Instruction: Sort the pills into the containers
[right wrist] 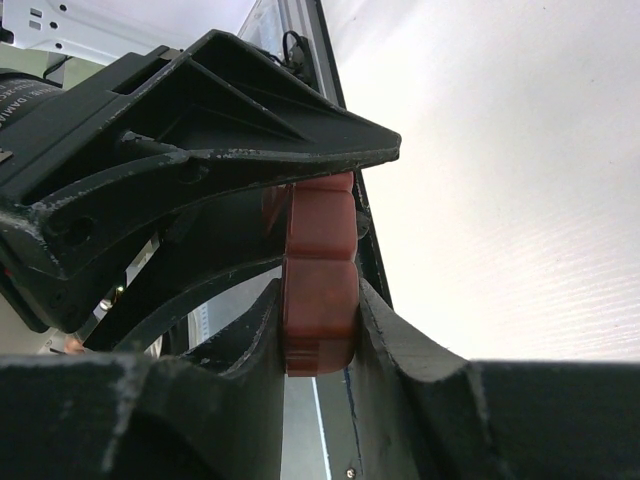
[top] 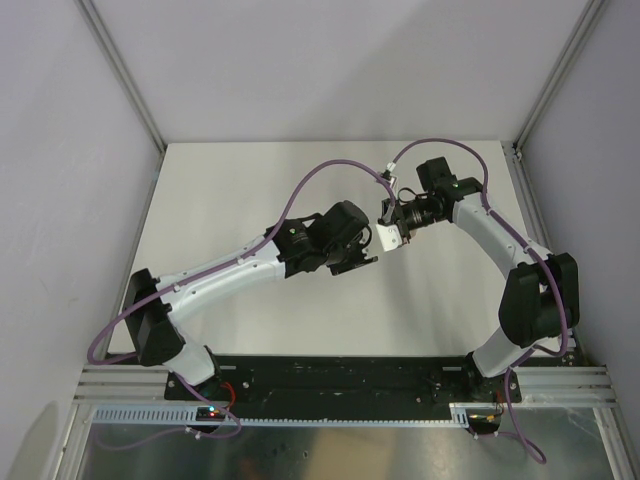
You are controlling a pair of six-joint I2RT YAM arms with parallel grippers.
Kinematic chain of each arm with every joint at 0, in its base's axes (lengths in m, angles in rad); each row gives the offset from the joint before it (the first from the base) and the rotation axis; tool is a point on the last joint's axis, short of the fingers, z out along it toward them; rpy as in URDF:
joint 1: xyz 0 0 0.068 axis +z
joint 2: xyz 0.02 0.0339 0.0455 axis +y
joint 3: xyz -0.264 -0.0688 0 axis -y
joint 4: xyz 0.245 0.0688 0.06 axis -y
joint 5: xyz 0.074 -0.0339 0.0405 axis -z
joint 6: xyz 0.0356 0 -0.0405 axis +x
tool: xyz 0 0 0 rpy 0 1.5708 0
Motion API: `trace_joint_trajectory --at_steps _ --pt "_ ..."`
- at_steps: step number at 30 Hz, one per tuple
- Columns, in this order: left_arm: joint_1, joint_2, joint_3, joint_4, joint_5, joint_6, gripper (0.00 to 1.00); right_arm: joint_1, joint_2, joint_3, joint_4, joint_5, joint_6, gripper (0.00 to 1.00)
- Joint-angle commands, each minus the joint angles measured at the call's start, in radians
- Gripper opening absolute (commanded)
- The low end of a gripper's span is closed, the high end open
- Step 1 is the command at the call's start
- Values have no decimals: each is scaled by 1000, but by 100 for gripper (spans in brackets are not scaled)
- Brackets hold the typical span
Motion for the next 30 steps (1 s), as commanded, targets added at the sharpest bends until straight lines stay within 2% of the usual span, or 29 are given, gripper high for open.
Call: trace_joint_trajectory --at_steps 1,3,7,11,14,17,19,23,24,30 --pt "6 -23 19 27 -15 -7 0 15 -38 31 -15 -30 -28 29" --pt "6 -24 20 27 -12 -8 0 13 -43 31 -15 -28 -29 40" --pt "5 -31 18 26 -7 -10 0 7 -50 31 -17 -28 -28 52" --pt "6 -33 18 27 -4 -12 0 7 -52 31 -17 -32 -29 56" --pt "6 -31 23 26 -1 -15 0 14 -50 31 -17 -32 -31 56" --pt "5 -28 28 25 5 -19 0 17 -46 31 -17 -32 -31 49" --pt "6 -25 32 25 10 -21 0 21 -44 31 -13 -35 -30 39" --pt "6 -18 36 25 19 -29 0 28 -39 31 -10 -38 -33 8" --pt "5 -16 35 24 22 -31 0 27 -39 31 -10 -39 -34 4" --pt "5 -13 27 25 30 -34 0 21 -39 24 -15 -56 -46 0"
